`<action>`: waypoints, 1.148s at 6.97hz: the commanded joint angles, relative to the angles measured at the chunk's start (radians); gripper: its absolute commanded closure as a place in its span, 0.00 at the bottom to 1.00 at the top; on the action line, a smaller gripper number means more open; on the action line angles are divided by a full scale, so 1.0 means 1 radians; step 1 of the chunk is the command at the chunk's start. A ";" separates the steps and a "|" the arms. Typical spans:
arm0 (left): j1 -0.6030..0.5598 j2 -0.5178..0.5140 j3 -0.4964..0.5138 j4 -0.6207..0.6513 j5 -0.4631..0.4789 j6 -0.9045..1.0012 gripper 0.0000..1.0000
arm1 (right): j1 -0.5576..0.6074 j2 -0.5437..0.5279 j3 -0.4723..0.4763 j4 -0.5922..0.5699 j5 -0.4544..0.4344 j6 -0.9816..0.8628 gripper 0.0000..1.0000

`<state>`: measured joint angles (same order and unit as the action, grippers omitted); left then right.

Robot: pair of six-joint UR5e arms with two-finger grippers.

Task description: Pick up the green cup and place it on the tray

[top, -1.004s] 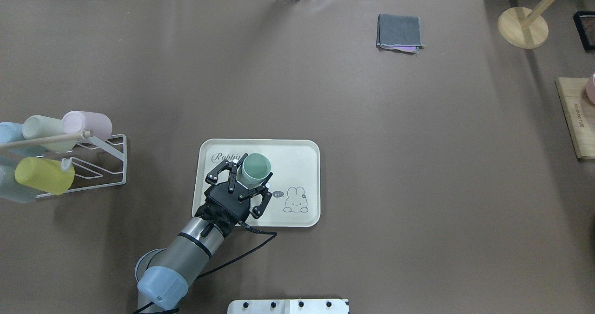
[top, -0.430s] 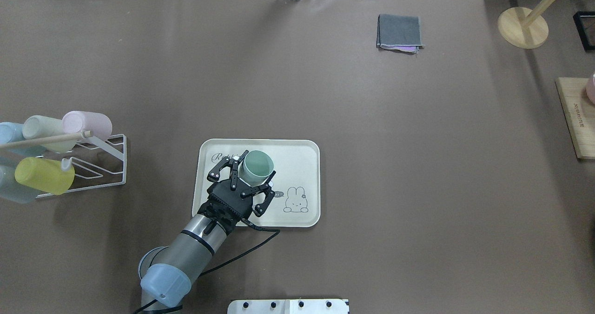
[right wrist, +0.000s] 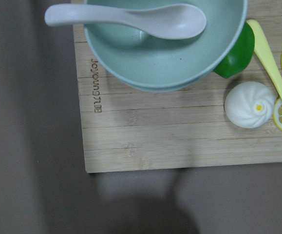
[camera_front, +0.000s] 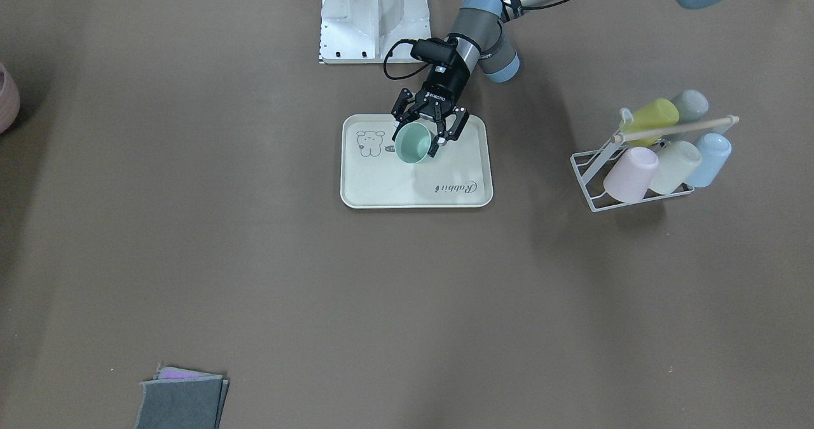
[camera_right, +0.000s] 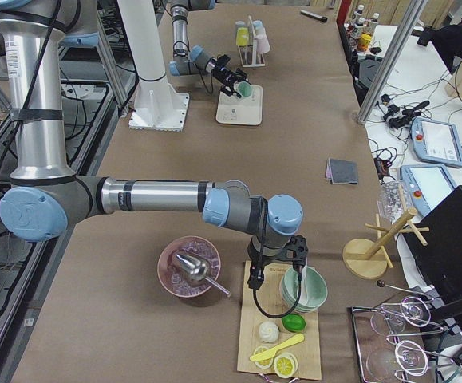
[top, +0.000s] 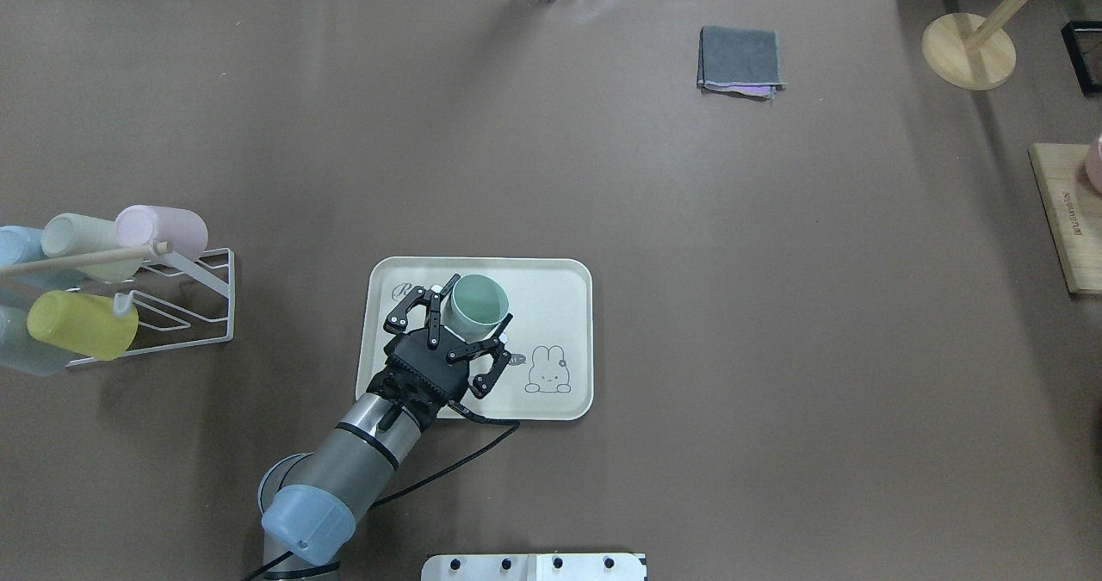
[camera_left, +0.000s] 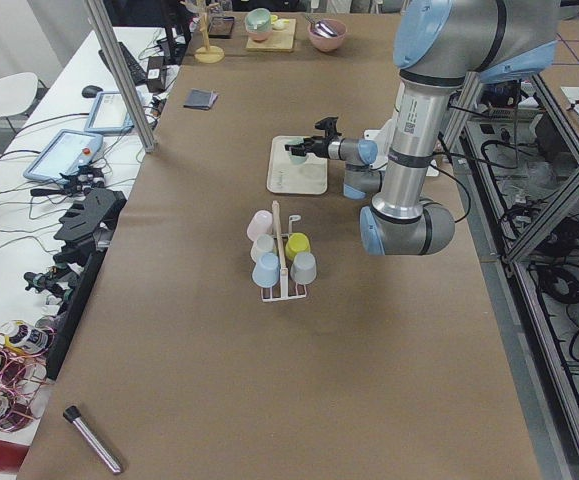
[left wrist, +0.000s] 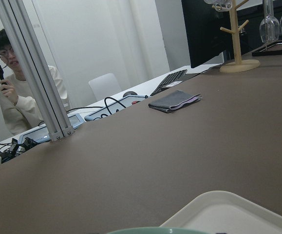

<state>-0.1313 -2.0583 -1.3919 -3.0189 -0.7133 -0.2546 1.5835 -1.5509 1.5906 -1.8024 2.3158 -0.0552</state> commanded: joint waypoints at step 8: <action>-0.001 0.003 0.033 -0.095 -0.099 -0.186 0.16 | 0.000 -0.001 -0.001 0.000 -0.001 0.002 0.00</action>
<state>-0.1319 -2.0589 -1.3693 -3.0970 -0.7796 -0.3684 1.5837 -1.5524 1.5892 -1.8023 2.3148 -0.0537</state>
